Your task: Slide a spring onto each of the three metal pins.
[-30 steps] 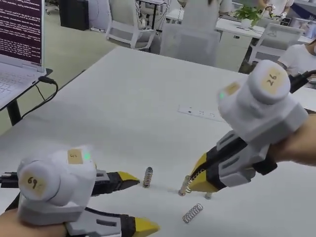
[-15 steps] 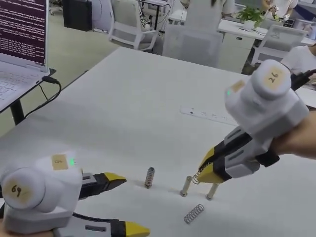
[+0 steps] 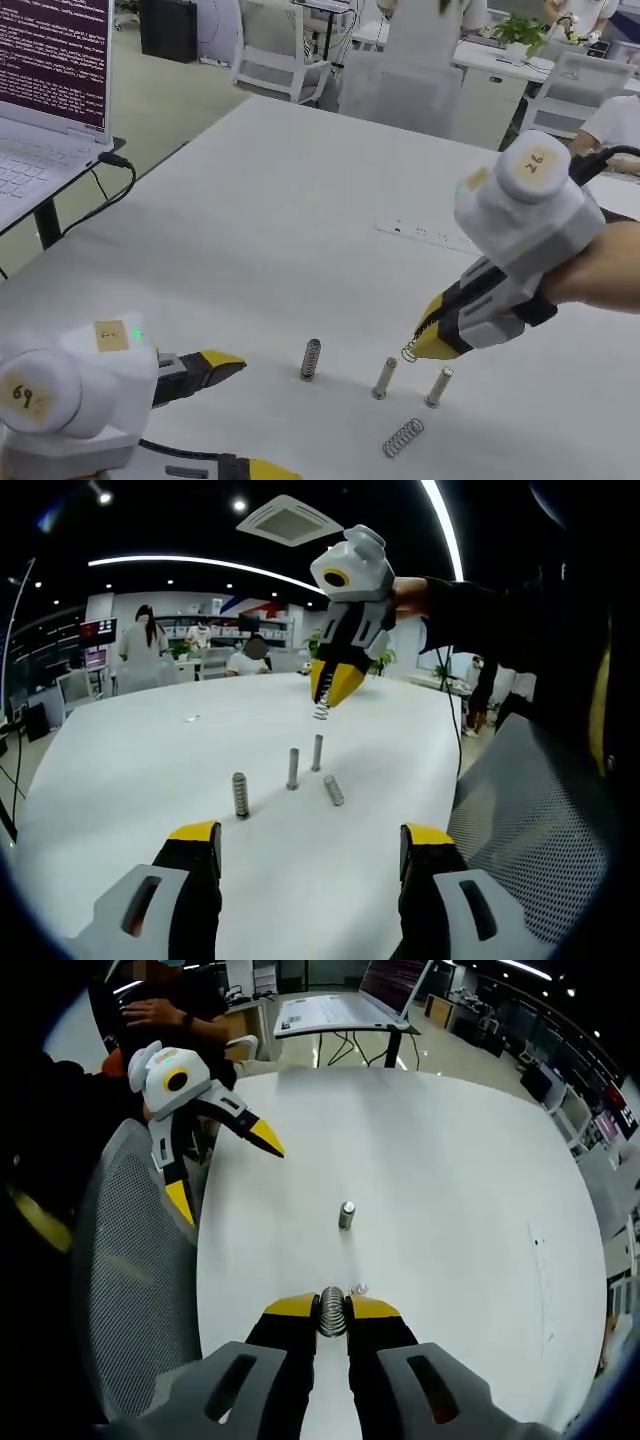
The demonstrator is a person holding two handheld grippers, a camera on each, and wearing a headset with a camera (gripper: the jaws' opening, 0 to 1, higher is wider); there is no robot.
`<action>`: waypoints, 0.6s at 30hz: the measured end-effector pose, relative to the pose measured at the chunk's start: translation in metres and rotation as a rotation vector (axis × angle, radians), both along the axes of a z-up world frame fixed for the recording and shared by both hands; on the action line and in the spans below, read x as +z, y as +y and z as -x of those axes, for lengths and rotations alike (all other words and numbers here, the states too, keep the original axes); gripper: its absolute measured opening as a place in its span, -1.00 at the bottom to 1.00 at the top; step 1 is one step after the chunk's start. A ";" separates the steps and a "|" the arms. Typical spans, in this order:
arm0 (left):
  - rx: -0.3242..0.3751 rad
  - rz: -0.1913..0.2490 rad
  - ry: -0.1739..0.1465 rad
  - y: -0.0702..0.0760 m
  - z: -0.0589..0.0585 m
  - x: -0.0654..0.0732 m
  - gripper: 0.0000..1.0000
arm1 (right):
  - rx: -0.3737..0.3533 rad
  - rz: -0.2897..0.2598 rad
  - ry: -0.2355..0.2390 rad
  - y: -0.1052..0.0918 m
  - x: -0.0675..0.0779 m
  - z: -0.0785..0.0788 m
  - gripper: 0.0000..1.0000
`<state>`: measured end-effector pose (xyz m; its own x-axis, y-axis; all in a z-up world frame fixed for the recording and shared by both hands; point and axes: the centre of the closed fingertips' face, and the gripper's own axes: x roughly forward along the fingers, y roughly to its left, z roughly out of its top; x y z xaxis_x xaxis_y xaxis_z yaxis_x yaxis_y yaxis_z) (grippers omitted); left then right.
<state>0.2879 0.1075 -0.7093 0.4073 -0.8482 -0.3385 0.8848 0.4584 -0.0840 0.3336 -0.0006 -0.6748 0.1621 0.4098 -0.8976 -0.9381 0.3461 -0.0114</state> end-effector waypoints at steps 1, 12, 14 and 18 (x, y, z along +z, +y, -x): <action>-0.001 0.001 -0.001 0.000 0.000 0.000 0.38 | 0.001 0.003 0.004 0.000 -0.001 -0.002 -0.83; -0.009 -0.003 -0.001 -0.001 0.004 -0.001 0.42 | 0.012 0.065 0.019 0.001 -0.018 -0.020 -0.83; -0.008 -0.002 -0.001 -0.001 0.004 -0.001 0.42 | 0.008 0.063 0.035 0.001 -0.022 -0.021 -0.83; -0.004 0.003 0.000 -0.001 0.003 0.000 0.43 | 0.008 0.087 0.046 -0.002 -0.030 -0.027 -0.83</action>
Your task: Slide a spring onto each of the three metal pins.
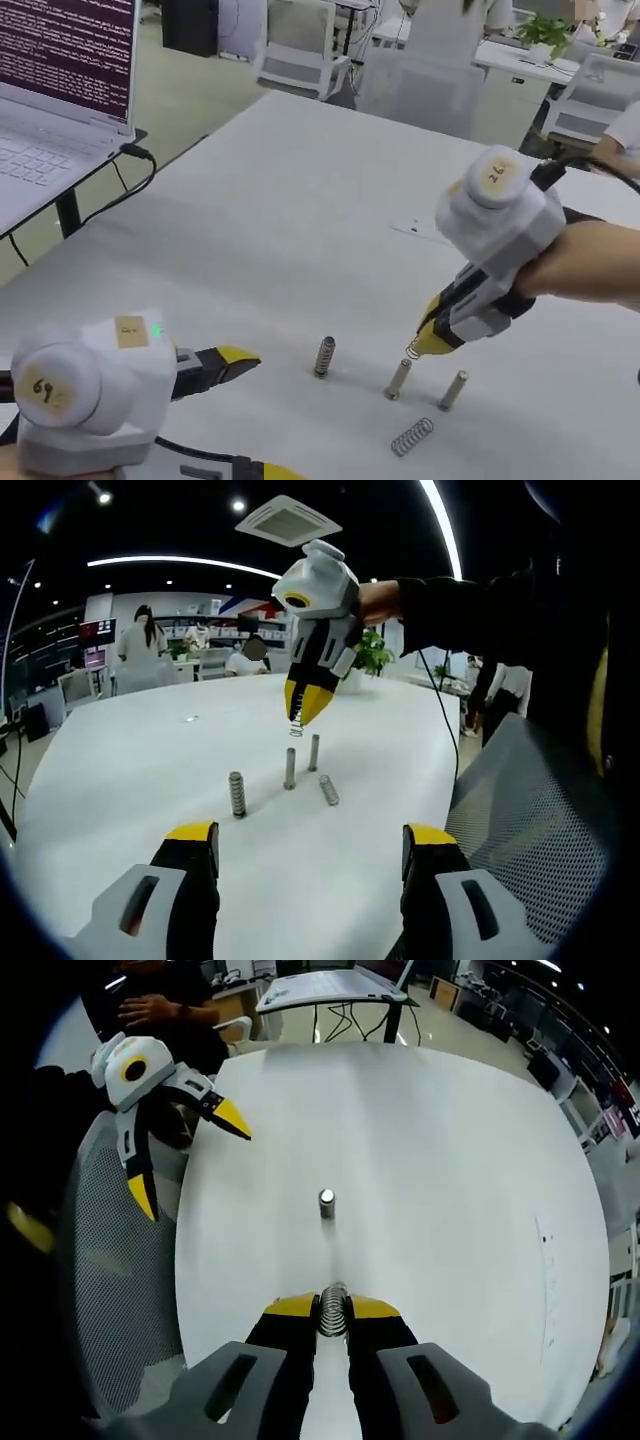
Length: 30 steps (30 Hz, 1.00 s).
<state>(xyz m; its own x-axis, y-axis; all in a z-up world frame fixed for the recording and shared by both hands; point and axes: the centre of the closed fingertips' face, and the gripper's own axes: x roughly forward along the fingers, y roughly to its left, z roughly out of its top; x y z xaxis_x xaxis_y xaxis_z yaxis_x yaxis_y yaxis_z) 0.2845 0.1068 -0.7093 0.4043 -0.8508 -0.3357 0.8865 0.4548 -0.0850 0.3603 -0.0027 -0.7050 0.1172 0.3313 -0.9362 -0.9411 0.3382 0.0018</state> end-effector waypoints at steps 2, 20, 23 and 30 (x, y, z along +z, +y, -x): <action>0.004 0.000 0.001 0.001 0.000 0.000 0.43 | 0.000 -0.001 0.007 0.000 -0.002 -0.002 -0.83; 0.003 0.010 0.004 0.000 0.000 0.001 0.42 | 0.002 0.032 0.029 -0.005 -0.018 -0.008 -0.83; 0.002 0.011 0.006 0.000 0.000 0.001 0.41 | 0.002 0.034 0.034 -0.004 -0.020 -0.008 -0.83; -0.001 0.010 0.008 -0.001 -0.001 0.000 0.38 | -0.001 0.037 0.042 -0.002 -0.027 -0.010 -0.83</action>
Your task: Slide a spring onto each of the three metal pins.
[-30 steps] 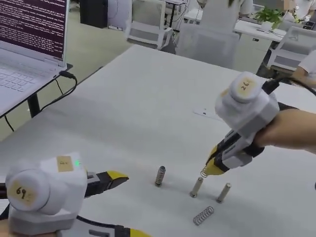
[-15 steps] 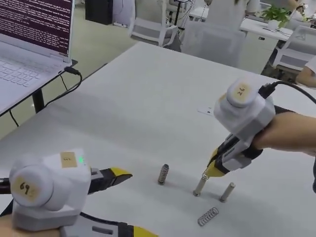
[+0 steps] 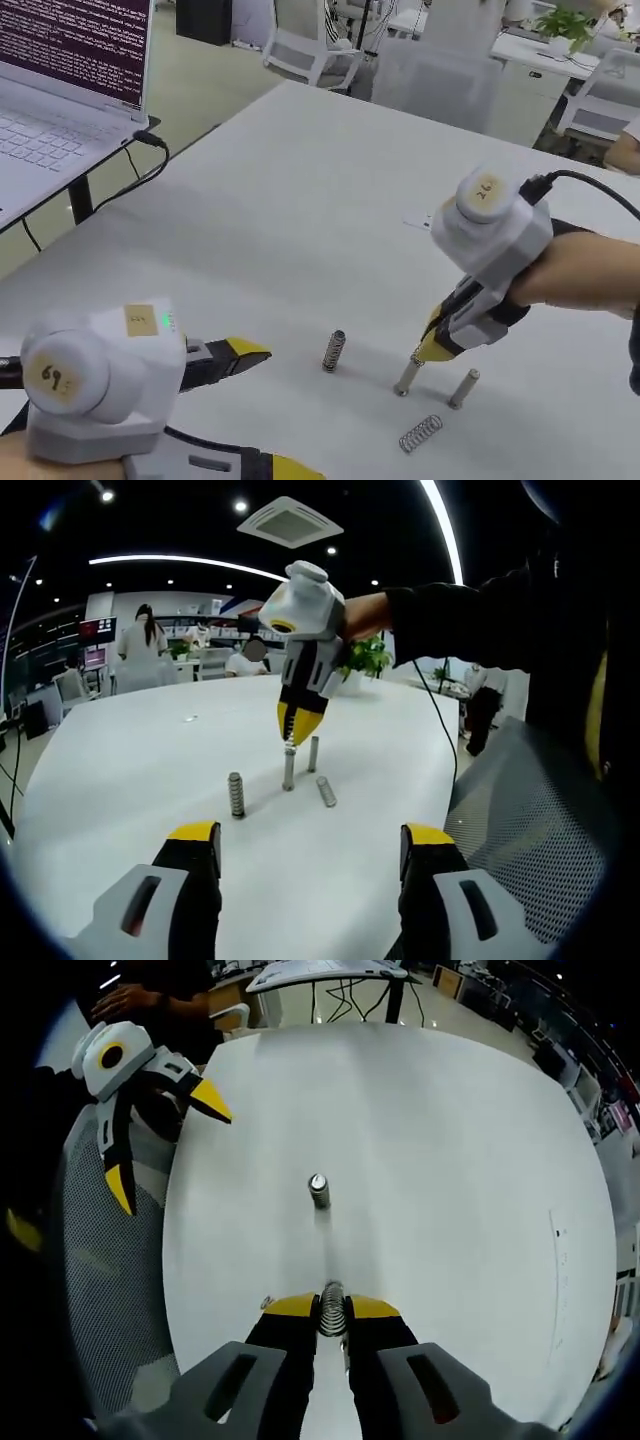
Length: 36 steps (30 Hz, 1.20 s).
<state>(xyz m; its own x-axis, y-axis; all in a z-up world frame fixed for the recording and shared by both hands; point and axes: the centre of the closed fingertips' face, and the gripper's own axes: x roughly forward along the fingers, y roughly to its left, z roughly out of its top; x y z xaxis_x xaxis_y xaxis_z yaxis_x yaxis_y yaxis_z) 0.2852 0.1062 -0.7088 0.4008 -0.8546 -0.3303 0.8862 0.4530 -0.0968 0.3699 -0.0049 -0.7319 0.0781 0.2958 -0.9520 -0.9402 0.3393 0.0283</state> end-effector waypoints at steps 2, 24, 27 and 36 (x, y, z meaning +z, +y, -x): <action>-0.001 0.000 0.000 0.000 0.000 0.000 0.38 | 0.000 0.005 0.003 0.000 -0.004 0.000 -0.83; 0.004 -0.003 0.004 0.002 -0.001 -0.001 0.33 | 0.012 0.041 0.009 0.014 -0.037 0.000 -0.83; 0.003 -0.004 0.004 0.002 0.000 0.000 0.32 | 0.013 0.040 0.004 0.018 -0.038 -0.002 -0.83; 0.008 -0.004 0.005 0.003 0.001 0.000 0.30 | 0.016 0.054 -0.001 0.021 -0.046 -0.008 -0.83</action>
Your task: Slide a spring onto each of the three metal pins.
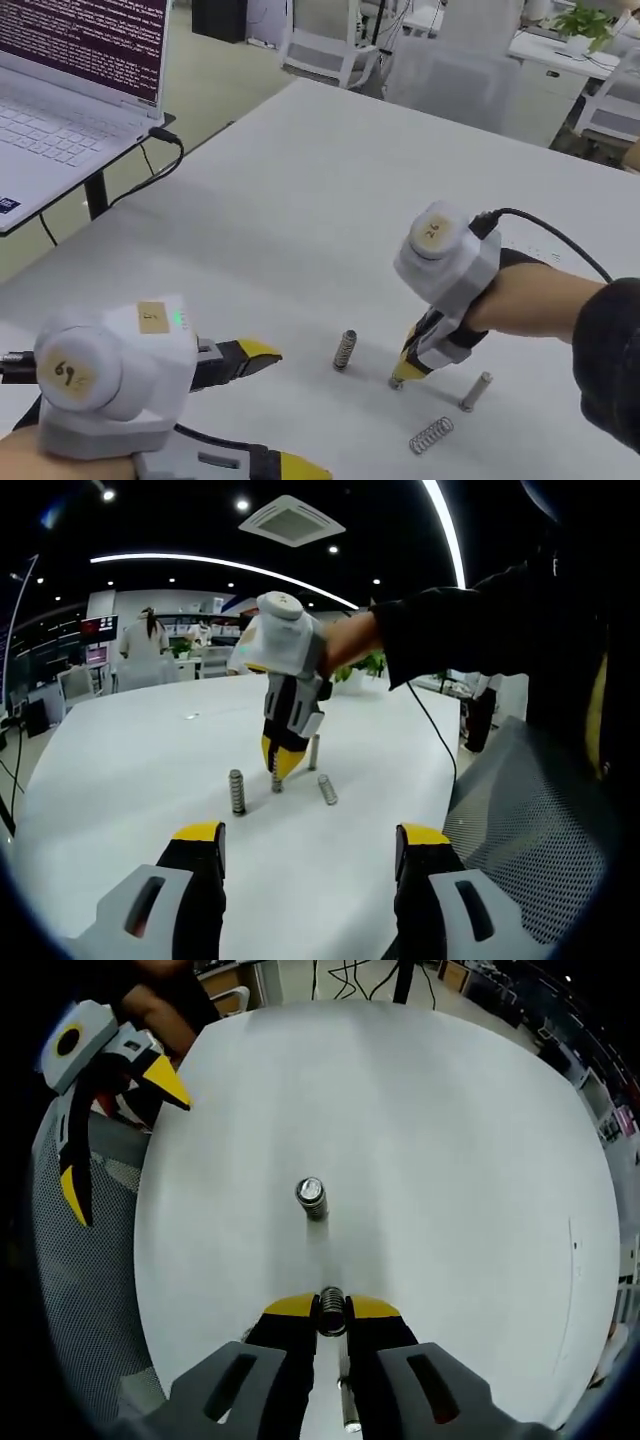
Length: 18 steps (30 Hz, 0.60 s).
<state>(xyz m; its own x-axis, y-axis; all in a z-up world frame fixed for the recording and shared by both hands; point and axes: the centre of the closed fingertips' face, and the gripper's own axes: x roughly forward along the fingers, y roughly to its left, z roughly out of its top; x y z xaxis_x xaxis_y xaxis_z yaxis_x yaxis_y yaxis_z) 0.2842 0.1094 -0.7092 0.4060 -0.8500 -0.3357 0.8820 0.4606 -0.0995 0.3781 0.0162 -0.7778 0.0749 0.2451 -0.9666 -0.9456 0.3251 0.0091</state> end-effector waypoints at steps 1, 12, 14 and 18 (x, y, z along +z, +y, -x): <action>0.000 -0.001 0.000 0.000 0.000 0.000 0.30 | 0.000 0.002 0.000 0.000 -0.001 0.000 -0.83; 0.002 -0.003 0.004 0.001 0.001 -0.001 0.29 | 0.007 -0.002 -0.004 0.000 -0.004 -0.001 -0.82; 0.001 -0.005 0.004 0.000 0.001 -0.001 0.29 | 0.012 0.001 -0.003 -0.001 -0.005 -0.001 -0.81; 0.000 -0.007 0.005 0.001 0.001 -0.001 0.29 | 0.010 -0.003 -0.007 -0.001 -0.006 -0.001 -0.73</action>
<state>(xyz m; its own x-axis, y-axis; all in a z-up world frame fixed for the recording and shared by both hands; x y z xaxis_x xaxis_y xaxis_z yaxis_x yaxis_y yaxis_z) 0.2834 0.1100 -0.7099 0.4044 -0.8476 -0.3436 0.8815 0.4613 -0.1006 0.3796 0.0150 -0.7841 0.0796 0.2484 -0.9654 -0.9490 0.3153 0.0029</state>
